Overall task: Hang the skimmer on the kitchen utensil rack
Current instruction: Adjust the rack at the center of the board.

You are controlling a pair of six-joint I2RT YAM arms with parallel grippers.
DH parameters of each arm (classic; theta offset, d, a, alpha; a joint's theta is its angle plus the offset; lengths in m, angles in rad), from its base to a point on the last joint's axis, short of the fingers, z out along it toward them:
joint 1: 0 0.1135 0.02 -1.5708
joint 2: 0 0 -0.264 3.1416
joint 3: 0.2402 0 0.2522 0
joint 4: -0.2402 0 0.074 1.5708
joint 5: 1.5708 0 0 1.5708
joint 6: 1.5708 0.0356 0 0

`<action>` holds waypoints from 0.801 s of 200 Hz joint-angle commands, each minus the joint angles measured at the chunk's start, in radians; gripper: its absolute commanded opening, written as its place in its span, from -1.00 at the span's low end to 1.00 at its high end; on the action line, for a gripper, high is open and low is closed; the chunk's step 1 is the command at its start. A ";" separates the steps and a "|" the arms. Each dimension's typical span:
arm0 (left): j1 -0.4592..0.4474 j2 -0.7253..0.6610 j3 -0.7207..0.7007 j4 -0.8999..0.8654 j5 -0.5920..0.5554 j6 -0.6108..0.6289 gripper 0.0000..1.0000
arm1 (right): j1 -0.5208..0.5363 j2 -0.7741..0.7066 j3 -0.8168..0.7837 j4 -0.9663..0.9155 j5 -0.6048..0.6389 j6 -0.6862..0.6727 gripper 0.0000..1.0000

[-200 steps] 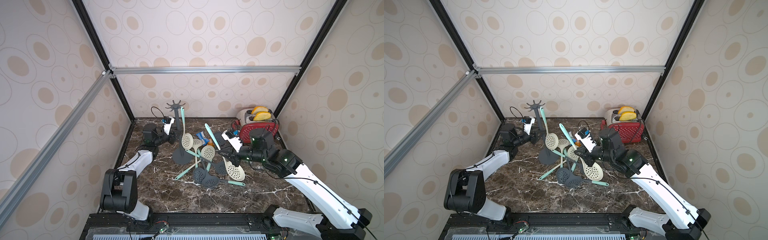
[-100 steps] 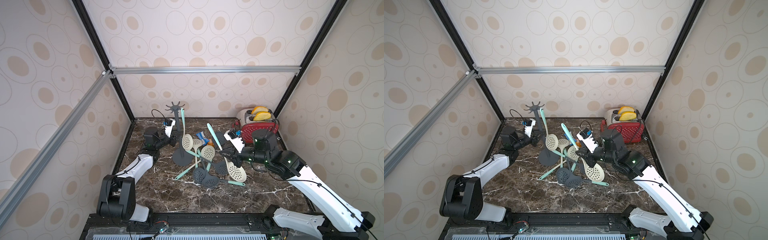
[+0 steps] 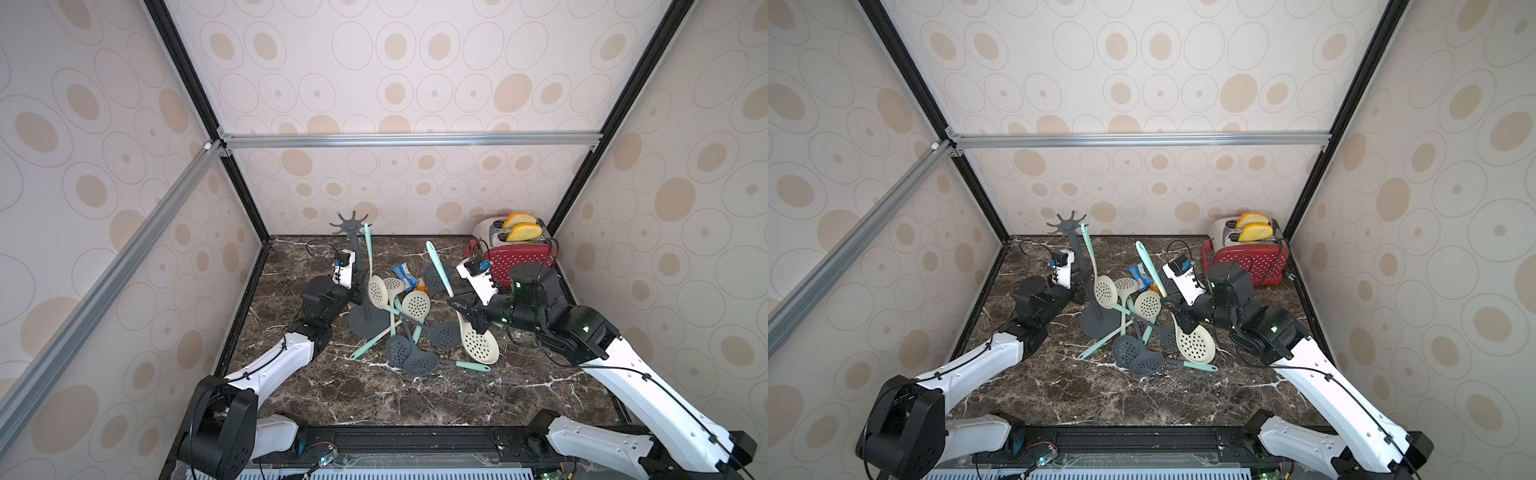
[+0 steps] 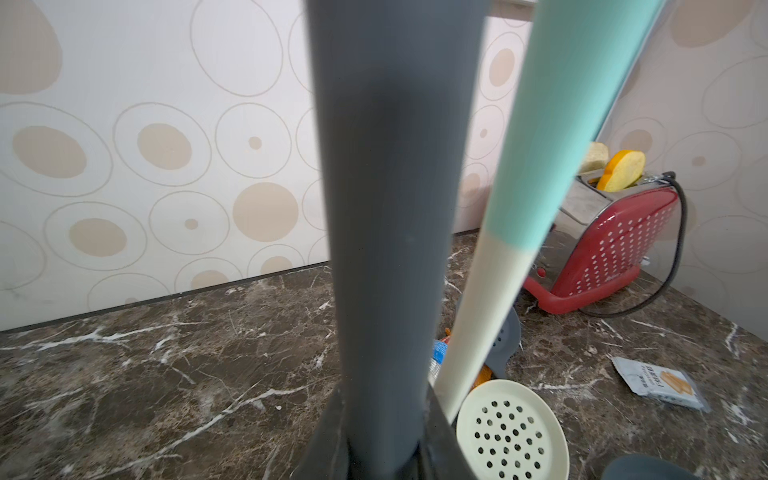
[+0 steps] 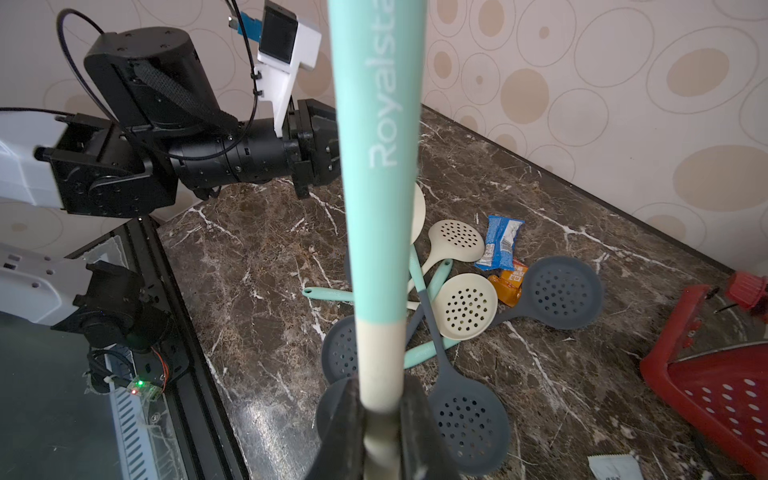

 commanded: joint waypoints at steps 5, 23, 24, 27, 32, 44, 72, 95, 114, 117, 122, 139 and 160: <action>-0.047 -0.022 -0.006 0.052 -0.185 -0.022 -1.00 | 0.002 0.037 0.015 0.055 -0.039 -0.017 -1.00; -0.048 -0.017 -0.010 0.052 -0.175 -0.020 -1.00 | 0.005 0.102 0.071 0.045 -0.056 -0.052 -1.00; -0.048 -0.017 -0.010 0.052 -0.173 -0.021 -1.00 | 0.005 0.105 0.075 0.044 -0.055 -0.054 -1.00; -0.048 -0.016 -0.011 0.051 -0.171 -0.021 -1.00 | 0.009 0.118 0.086 0.042 -0.051 -0.059 -1.00; -0.048 -0.015 -0.010 0.047 -0.168 -0.020 -1.00 | 0.016 0.138 0.104 0.037 -0.038 -0.066 -1.00; -0.048 -0.015 -0.013 0.045 -0.166 -0.018 -1.00 | 0.038 0.191 0.158 0.009 0.018 -0.088 -1.00; -0.049 -0.017 -0.013 0.030 -0.169 -0.014 -1.00 | 0.076 0.302 0.269 -0.051 0.125 -0.097 -1.00; -0.049 -0.014 -0.011 0.022 -0.170 -0.013 -1.00 | 0.098 0.374 0.349 -0.092 0.161 -0.108 -1.00; -0.049 -0.010 -0.008 0.020 -0.169 -0.016 -1.00 | 0.137 0.412 0.400 -0.110 0.205 -0.130 -1.00; -0.049 -0.009 -0.008 0.020 -0.169 -0.015 -1.00 | 0.142 0.418 0.408 -0.113 0.211 -0.134 -1.00; -0.049 -0.008 -0.007 0.019 -0.167 -0.016 -1.00 | 0.150 0.426 0.420 -0.120 0.223 -0.137 -1.00; -0.049 -0.006 -0.002 0.013 -0.164 -0.015 -1.00 | 0.169 0.457 0.463 -0.141 0.252 -0.141 -1.00; -0.048 -0.007 -0.002 0.009 -0.162 -0.016 -1.00 | 0.178 0.479 0.490 -0.146 0.275 -0.138 -1.00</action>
